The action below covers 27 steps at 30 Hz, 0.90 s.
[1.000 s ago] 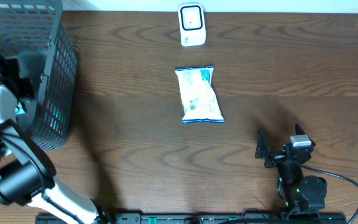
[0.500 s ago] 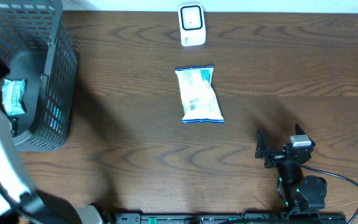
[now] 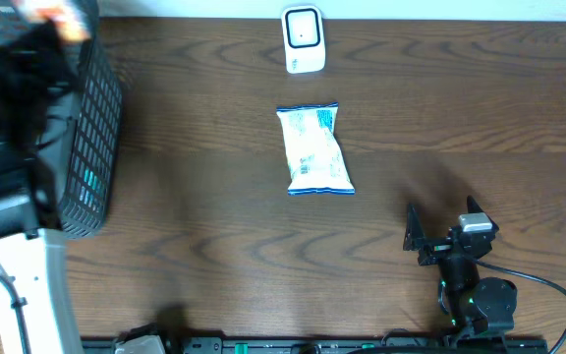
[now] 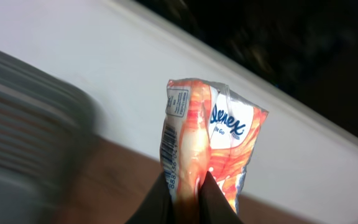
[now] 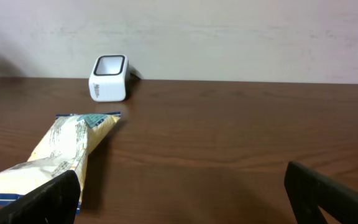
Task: Scan the item barcode
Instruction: 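Lift the tissue pack out and carry it toward the scanner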
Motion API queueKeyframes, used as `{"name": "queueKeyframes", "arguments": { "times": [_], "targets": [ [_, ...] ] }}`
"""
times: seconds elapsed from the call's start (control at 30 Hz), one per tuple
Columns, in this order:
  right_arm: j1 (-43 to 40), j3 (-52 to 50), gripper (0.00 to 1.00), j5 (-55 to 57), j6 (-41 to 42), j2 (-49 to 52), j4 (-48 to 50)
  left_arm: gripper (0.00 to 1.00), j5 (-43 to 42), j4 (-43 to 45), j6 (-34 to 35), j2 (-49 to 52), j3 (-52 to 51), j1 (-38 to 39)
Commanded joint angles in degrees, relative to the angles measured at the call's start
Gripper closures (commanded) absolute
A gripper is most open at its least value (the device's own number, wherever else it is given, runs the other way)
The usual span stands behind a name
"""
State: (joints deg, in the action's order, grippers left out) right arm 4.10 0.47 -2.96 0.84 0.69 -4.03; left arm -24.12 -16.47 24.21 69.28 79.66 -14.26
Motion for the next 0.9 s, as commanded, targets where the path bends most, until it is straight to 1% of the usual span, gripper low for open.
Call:
{"name": "queueKeyframes", "arguments": {
  "times": [0.0,0.03,0.1,0.27,0.4,0.47,0.7,0.8,0.87],
  "targets": [
    [0.3,-0.1,0.01,0.0,0.4,-0.3,-0.2,0.92,-1.0,-2.4,-1.2,1.2,0.7,7.5],
    [0.3,-0.1,0.01,0.0,0.4,-0.3,-0.2,0.93,-0.1,-4.6,-2.1,2.1,0.7,10.6],
    [0.3,-0.1,0.01,0.0,0.4,-0.3,-0.2,0.93,1.6,-8.5,-3.1,3.8,0.7,14.4],
    [0.3,-0.1,0.01,0.0,0.4,-0.3,-0.2,0.93,3.2,-16.5,-3.2,10.4,0.3,22.2],
    [0.3,-0.1,0.01,0.0,0.4,-0.3,-0.2,0.92,3.2,-19.3,-3.2,17.2,0.3,26.9],
    [0.3,-0.1,0.01,0.0,0.4,-0.3,-0.2,0.93,4.3,-19.8,-3.2,20.7,0.3,28.8],
    [0.3,-0.1,0.01,0.0,0.4,-0.3,-0.2,0.92,15.3,-18.4,-2.6,32.5,0.3,32.9],
    [0.3,-0.1,0.01,0.0,0.4,-0.3,-0.2,0.93,15.8,-16.9,-2.3,36.5,0.3,33.3],
    [0.3,-0.1,0.01,0.0,0.4,-0.3,-0.2,0.93,15.8,-16.0,0.3,39.1,0.3,33.4]
  ]
}}
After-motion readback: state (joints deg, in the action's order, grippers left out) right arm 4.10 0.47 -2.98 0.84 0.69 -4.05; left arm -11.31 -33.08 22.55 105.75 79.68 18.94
